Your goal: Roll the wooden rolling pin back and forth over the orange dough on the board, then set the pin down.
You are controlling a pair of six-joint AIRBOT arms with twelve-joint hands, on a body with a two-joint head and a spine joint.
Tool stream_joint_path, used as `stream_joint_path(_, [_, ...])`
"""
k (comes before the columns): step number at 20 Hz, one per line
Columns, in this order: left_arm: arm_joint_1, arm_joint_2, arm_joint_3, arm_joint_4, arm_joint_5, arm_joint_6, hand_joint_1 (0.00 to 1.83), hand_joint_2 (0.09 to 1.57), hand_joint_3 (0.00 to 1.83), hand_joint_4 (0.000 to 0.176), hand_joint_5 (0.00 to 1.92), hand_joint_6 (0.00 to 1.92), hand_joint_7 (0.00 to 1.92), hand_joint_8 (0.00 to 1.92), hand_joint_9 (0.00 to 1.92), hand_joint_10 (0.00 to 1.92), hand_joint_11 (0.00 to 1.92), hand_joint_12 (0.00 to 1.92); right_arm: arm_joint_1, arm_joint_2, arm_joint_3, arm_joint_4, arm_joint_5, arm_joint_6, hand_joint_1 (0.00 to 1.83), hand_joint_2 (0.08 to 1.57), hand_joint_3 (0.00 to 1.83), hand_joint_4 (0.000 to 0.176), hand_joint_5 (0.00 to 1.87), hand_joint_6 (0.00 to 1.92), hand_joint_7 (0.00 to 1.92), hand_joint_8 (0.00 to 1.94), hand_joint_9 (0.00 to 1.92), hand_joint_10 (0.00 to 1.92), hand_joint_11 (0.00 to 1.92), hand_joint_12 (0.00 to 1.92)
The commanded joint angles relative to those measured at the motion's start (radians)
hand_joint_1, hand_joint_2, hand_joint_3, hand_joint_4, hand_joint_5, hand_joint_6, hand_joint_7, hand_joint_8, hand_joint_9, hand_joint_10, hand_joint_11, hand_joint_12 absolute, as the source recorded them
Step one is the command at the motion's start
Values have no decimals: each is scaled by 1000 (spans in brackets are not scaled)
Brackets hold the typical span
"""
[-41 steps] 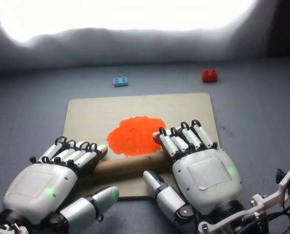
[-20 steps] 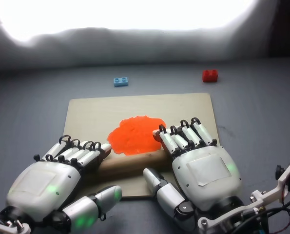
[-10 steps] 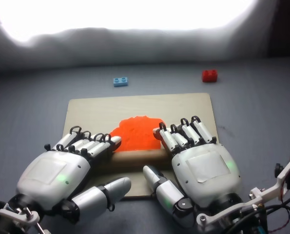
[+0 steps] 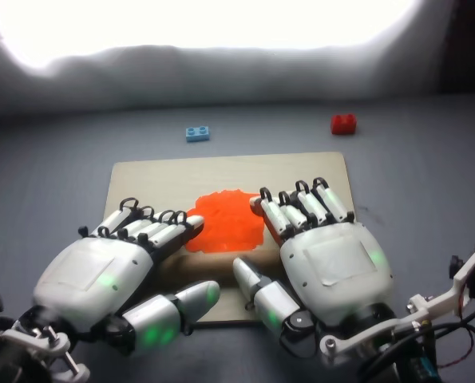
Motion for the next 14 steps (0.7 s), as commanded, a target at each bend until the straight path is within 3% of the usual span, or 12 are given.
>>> stream_joint_path(1, [-13,12,4,42,-100,-4,0,1325,0,0,285,3,348,3,296,5,0,624,13,7,-4,-81,96,-2,0,1353,0,0,139,636,477,8,161,636,0,1191])
stream_joint_path(8, [-79,38,4,53,-47,-4,0,1337,1,0,277,3,337,3,284,4,0,601,60,45,-21,-81,100,-2,0,1350,0,0,143,640,482,7,154,620,0,1165])
stream_joint_path(14, [-118,66,1,66,17,-4,0,1330,0,0,279,4,338,1,284,2,0,608,106,137,-70,-81,83,-1,0,1350,0,0,129,648,461,0,131,609,0,1152])
